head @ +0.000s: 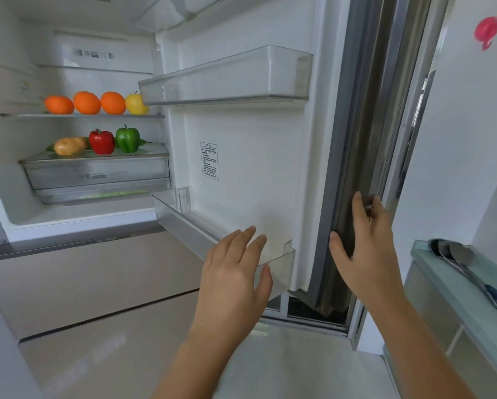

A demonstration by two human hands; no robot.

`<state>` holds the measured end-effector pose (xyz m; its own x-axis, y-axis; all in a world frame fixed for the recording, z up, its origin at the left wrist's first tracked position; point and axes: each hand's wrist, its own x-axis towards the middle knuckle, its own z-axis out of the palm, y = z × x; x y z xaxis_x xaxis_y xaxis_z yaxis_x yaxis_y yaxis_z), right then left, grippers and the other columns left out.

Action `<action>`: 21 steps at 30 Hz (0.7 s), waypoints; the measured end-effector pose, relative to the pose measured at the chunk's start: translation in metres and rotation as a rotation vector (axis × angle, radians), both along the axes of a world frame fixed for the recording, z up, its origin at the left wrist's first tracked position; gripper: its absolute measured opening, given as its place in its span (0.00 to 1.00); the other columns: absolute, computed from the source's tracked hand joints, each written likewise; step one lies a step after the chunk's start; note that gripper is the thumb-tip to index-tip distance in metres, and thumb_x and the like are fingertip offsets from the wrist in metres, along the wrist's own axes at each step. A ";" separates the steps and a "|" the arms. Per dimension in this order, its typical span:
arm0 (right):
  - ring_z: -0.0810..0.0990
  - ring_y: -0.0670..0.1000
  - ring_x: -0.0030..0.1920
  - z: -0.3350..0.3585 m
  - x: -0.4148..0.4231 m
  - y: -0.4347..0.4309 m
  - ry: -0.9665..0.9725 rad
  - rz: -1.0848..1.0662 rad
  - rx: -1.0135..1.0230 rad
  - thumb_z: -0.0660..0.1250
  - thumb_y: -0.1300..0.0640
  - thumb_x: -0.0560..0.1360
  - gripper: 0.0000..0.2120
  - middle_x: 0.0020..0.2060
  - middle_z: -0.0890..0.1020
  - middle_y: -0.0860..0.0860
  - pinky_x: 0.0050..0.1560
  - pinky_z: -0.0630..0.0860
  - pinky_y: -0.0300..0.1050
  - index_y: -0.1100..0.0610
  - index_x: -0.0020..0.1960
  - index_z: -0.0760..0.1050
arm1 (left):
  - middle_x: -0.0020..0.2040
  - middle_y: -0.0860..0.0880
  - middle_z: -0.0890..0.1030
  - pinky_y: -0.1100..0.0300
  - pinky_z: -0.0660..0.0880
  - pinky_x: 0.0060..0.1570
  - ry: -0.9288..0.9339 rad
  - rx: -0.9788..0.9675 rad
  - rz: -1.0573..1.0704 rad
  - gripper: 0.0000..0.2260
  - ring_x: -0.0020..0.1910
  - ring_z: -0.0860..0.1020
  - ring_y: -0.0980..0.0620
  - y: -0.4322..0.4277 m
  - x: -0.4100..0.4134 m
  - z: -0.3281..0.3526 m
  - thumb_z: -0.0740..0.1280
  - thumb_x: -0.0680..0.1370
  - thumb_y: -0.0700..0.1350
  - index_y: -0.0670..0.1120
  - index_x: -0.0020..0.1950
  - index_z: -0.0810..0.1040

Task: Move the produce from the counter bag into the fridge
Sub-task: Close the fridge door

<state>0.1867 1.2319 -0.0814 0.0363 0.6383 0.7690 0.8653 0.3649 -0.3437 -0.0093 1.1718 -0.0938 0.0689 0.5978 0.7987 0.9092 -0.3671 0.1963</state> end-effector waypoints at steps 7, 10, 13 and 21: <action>0.66 0.66 0.65 -0.007 -0.008 -0.002 0.006 0.023 0.075 0.68 0.58 0.72 0.35 0.67 0.60 0.69 0.58 0.73 0.62 0.61 0.73 0.55 | 0.59 0.45 0.79 0.51 0.70 0.57 -0.024 -0.025 0.042 0.18 0.57 0.76 0.45 -0.008 -0.002 -0.008 0.58 0.73 0.48 0.44 0.58 0.77; 0.65 0.67 0.64 -0.009 -0.020 -0.012 0.019 0.015 0.104 0.68 0.59 0.71 0.34 0.66 0.61 0.71 0.59 0.72 0.63 0.63 0.73 0.57 | 0.59 0.46 0.78 0.52 0.70 0.57 -0.043 -0.020 0.057 0.17 0.57 0.75 0.46 -0.016 -0.008 -0.009 0.58 0.73 0.48 0.44 0.59 0.77; 0.66 0.68 0.62 -0.009 -0.036 -0.025 0.038 -0.001 0.134 0.67 0.58 0.72 0.32 0.65 0.63 0.72 0.60 0.70 0.61 0.64 0.72 0.59 | 0.59 0.46 0.78 0.54 0.69 0.56 -0.055 -0.012 0.079 0.18 0.58 0.74 0.47 -0.025 -0.020 -0.009 0.58 0.73 0.48 0.44 0.59 0.76; 0.57 0.65 0.69 -0.017 -0.095 -0.061 0.110 -0.016 0.178 0.63 0.49 0.72 0.33 0.68 0.59 0.70 0.67 0.60 0.54 0.60 0.72 0.58 | 0.59 0.45 0.78 0.52 0.71 0.55 -0.049 -0.021 0.123 0.17 0.57 0.74 0.47 -0.058 -0.064 -0.016 0.59 0.73 0.47 0.43 0.59 0.76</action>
